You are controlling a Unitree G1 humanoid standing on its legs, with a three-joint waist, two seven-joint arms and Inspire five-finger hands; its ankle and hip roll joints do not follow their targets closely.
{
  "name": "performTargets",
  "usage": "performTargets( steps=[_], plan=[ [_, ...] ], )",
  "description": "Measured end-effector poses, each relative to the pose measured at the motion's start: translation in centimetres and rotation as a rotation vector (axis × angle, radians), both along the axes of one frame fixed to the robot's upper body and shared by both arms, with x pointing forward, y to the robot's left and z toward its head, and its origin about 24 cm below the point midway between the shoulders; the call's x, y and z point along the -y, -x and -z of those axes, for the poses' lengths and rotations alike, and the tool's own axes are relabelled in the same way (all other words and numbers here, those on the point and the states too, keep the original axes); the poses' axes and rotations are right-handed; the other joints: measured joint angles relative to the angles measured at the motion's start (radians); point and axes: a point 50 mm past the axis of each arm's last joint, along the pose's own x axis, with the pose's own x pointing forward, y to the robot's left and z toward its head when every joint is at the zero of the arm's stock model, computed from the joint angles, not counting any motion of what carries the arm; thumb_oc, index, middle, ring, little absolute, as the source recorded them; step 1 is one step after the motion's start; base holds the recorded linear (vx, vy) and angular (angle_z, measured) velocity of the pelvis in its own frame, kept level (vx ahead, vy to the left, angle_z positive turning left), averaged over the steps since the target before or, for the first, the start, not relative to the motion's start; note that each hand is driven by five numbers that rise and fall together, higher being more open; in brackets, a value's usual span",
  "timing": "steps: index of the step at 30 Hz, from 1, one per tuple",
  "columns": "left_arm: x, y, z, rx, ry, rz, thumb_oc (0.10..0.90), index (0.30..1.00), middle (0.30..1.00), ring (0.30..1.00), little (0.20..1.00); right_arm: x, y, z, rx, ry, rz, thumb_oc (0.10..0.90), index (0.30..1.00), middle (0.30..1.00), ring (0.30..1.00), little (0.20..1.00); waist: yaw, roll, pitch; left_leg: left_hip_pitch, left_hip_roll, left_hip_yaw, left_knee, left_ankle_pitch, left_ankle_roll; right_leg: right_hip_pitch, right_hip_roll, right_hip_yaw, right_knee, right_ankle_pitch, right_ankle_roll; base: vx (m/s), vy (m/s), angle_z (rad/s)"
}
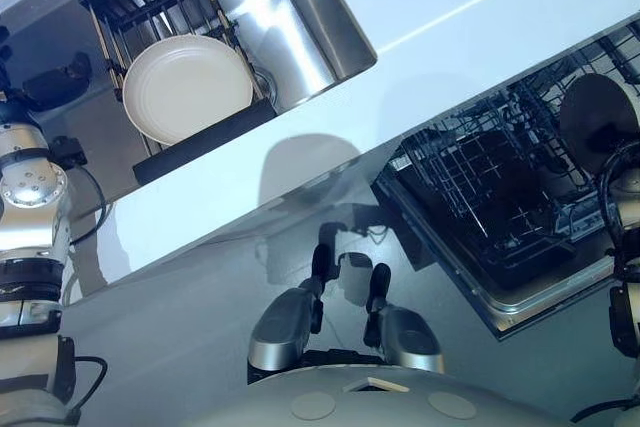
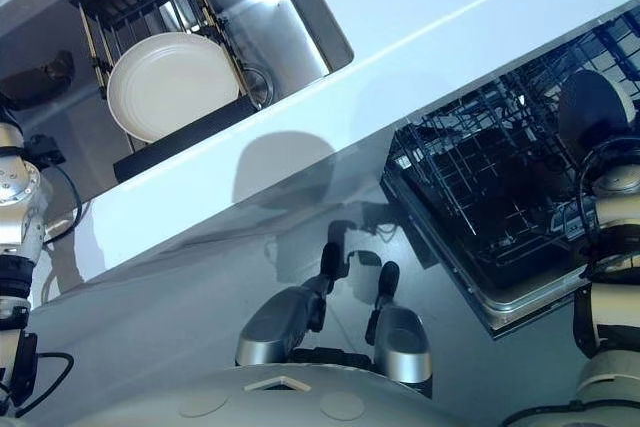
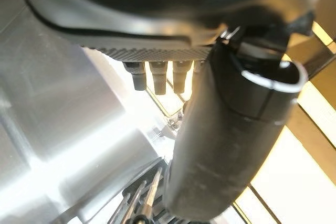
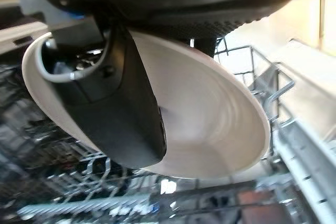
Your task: Pick up plates and place into dishwasher.
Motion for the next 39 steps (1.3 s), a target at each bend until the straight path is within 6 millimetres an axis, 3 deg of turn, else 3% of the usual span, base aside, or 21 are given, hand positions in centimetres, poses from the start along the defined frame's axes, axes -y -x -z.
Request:
performTargets(
  steps=[6, 11, 19, 28, 31, 35, 39],
  plan=[
    [0.4, -0.2, -1.4, 0.038, -0.013, 0.034, 0.8, 0.9, 0.9, 0.9, 0.9, 0.7, 1.2, 2.2, -0.148, -0.042, 0.037, 0.8, 0.9, 0.9, 0.9, 0.9, 0.027, -0.015, 0.009, -0.001, -0.001, -0.008, 0.01, 0.001, 0.001, 0.005, 0.0, -0.001, 0.005, 0.0, 0.0, 0.01, -0.028, 0.04],
    [0.5, -0.2, -1.6, 0.03, -0.025, 0.059, 0.8, 0.9, 0.9, 0.9, 0.9, 0.2, 1.5, 4.0, -0.189, -0.066, 0.018, 0.8, 0.9, 0.9, 0.9, 0.9, 0.028, -0.018, 0.011, 0.0, -0.003, -0.008, 0.013, 0.005, 0.004, 0.006, -0.002, 0.001, 0.011, 0.0, 0.0, 0.0, 0.0, 0.0],
    [0.6, -0.3, -1.6, 0.024, -0.029, 0.072, 0.8, 0.9, 0.9, 0.9, 0.9, -0.1, 1.6, 4.2, -0.192, -0.03, -0.001, 0.8, 0.9, 0.9, 0.9, 0.9, 0.031, -0.019, 0.011, 0.005, -0.002, -0.002, 0.012, 0.006, 0.004, 0.005, -0.003, 0.005, 0.013, 0.001, 0.0, 0.01, 0.038, -0.02],
    [0.6, 0.4, -0.5, -0.013, -0.032, 0.081, 0.8, 0.9, 0.9, 0.9, 0.9, -1.7, 0.7, 4.2, -0.197, 0.05, -0.1, 0.8, 0.9, 0.9, 0.9, 0.9, 0.032, -0.019, 0.011, 0.04, 0.013, 0.045, -0.012, 0.006, 0.004, 0.009, -0.001, 0.033, 0.012, 0.006, -0.005, 0.0, 0.055, -0.16],
    [0.5, 0.7, 0.4, -0.035, -0.022, 0.079, 0.8, 0.9, 0.9, 0.9, 0.9, -2.9, 0.4, 4.1, -0.162, 0.058, -0.161, 0.8, 0.9, 0.9, 0.9, 0.9, 0.021, -0.019, 0.011, 0.061, 0.015, 0.055, -0.026, 0.006, 0.003, 0.02, 0.0, 0.035, 0.007, 0.007, -0.006, 0.02, 0.092, -0.16],
    [0.9, 1.3, 1.5, -0.013, 0.029, 0.093, 0.8, 0.9, 0.9, 0.9, 0.9, -7.2, -0.5, 3.9, 0.047, -0.003, -0.316, 0.8, 0.9, 0.9, 0.9, 0.9, 0.011, -0.019, 0.011, 0.081, 0.017, 0.077, -0.043, 0.006, 0.004, 0.023, -0.001, 0.051, 0.004, 0.009, -0.004, 0.01, 0.085, -0.18],
    [1.9, 1.2, 1.7, 0.004, 0.043, 0.135, 0.8, 0.9, 0.9, 0.9, 0.9, -9.5, -0.8, 3.5, 0.182, 0.011, -0.391, 0.8, 0.9, 0.9, 0.9, 0.9, 0.007, -0.019, 0.01, 0.096, 0.015, 0.092, -0.05, 0.006, 0.004, 0.033, -0.002, 0.059, 0.0, 0.012, -0.001, 0.0, 0.065, -0.08]
  ],
)
